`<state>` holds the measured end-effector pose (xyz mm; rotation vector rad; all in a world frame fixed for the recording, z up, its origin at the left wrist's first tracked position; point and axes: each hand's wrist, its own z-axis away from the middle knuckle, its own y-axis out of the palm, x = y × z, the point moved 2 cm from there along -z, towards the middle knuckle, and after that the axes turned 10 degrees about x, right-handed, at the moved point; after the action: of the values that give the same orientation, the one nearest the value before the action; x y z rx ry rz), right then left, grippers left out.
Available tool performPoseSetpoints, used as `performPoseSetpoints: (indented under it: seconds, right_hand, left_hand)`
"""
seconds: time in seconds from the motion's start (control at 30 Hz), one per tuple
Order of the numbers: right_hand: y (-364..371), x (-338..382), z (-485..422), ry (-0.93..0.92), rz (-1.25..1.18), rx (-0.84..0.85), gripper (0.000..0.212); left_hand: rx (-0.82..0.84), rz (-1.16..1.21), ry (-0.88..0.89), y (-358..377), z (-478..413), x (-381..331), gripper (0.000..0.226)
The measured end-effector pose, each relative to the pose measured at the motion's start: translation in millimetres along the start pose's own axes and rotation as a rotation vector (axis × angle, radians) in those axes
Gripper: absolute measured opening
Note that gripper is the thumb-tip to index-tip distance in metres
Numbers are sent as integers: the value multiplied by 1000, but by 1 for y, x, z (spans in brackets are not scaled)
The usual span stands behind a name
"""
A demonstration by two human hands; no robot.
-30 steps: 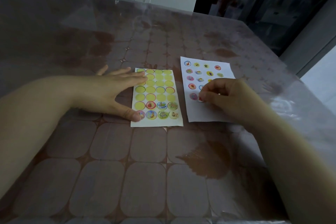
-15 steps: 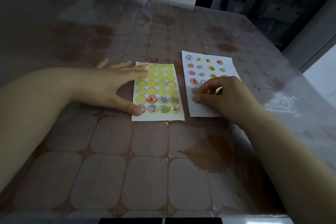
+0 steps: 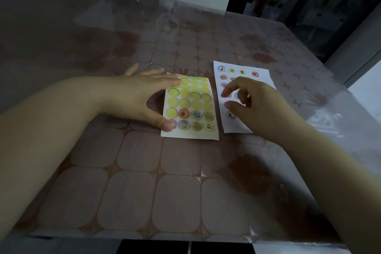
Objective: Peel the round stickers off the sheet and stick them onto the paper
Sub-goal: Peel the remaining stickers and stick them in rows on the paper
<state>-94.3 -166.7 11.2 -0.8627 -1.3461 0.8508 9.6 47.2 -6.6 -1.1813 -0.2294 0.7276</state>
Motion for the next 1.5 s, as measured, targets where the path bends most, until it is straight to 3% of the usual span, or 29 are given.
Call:
performPoseSetpoints:
  seconds: [0.1,0.2,0.6,0.83,1.0,1.17,1.23,1.3,1.4,1.5]
  right_hand:
    - [2,30,-7,-111,40,139,3]
    - [17,44,-15,-119,-25,189,19]
    - [38,37,-22,-108,-164,63,5]
    - [36,37,-21,-108,-136,13,7]
    - [27,36,-20,-58,-402,34,16]
    - [-11,21,-13,15,-554,6,16]
    - [-34,9,-6,33,-457,-26,15]
    - [-46,-7,2,61,-213,-26,15]
    - [-37,-28,15,67,35,-47,11]
    - [-21,-37,25,-66,204,-167,13]
  left_hand:
    - [74,64,-41,-5,6,-13,112]
    - [82,71,-48,-4,7,-18,110]
    - [45,63,22,-3,2,-14,110]
    - [126,104,107,-4,4,-18,92]
    - [152,123,114,-4,3,-19,83]
    - [132,94,97,0,0,-10,90]
    - [98,83,102,2,-2,-8,81]
    - [33,56,121,6,-6,-3,74]
    - [-2,49,121,13,-17,6,81]
    - [-12,69,113,18,-24,14,86]
